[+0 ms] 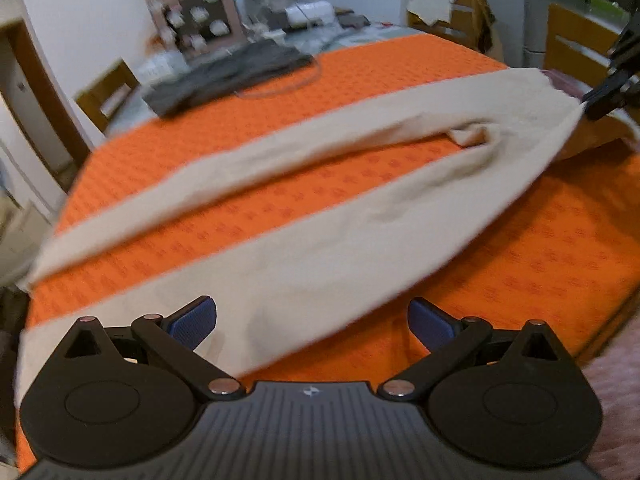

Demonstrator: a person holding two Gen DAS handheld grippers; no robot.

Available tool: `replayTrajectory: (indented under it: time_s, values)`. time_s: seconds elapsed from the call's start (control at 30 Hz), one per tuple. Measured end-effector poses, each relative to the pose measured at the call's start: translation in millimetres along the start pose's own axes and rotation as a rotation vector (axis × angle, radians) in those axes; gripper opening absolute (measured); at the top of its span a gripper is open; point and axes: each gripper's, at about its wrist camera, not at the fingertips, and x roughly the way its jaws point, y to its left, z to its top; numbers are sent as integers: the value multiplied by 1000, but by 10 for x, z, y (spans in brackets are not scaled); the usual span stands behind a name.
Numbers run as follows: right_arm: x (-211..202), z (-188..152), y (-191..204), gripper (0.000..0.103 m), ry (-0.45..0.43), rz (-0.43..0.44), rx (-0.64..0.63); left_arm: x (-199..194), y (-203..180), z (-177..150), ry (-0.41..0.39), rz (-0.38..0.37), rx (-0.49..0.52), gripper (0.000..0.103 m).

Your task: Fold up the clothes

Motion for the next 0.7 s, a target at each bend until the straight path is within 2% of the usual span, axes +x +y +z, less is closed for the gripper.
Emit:
replayTrajectory:
  time_s: [0.03, 0.1, 0.13, 0.17, 0.2, 0.23, 0.33, 0.37, 0.43, 0.47, 0.7]
  values:
    - [10, 1, -10, 4, 2, 0, 8, 23, 30, -4, 1, 32, 18, 87]
    - [29, 3, -29, 4, 7, -1, 24, 58, 118, -16, 12, 65, 40, 71]
    - [39, 4, -38, 4, 9, -1, 32, 70, 170, -25, 21, 63, 38, 58]
    - [49, -13, -22, 4, 14, 1, 34, 81, 231, -29, 30, 55, 27, 49]
    - [58, -30, -7, 4, 18, 3, 36, 92, 296, -25, 40, 44, 9, 29]
    - [68, -47, 8, 4, 23, 4, 38, 95, 355, -6, 49, 31, -11, 19]
    - [84, -129, 74, 6, 35, 6, 55, 66, 490, 90, 66, -1, -65, 19]
    - [85, -161, 88, 9, 40, 8, 64, 55, 528, 129, 69, -6, -83, 19]
    - [85, -249, 125, 25, 50, -26, 72, 33, 596, 212, 74, -13, -116, 19]
    - [78, -298, 143, 27, 56, -41, 69, 27, 626, 255, 73, -11, -132, 18]
    - [20, -697, 154, 32, 148, -136, 8, 18, 742, 451, 81, 0, -238, 19]
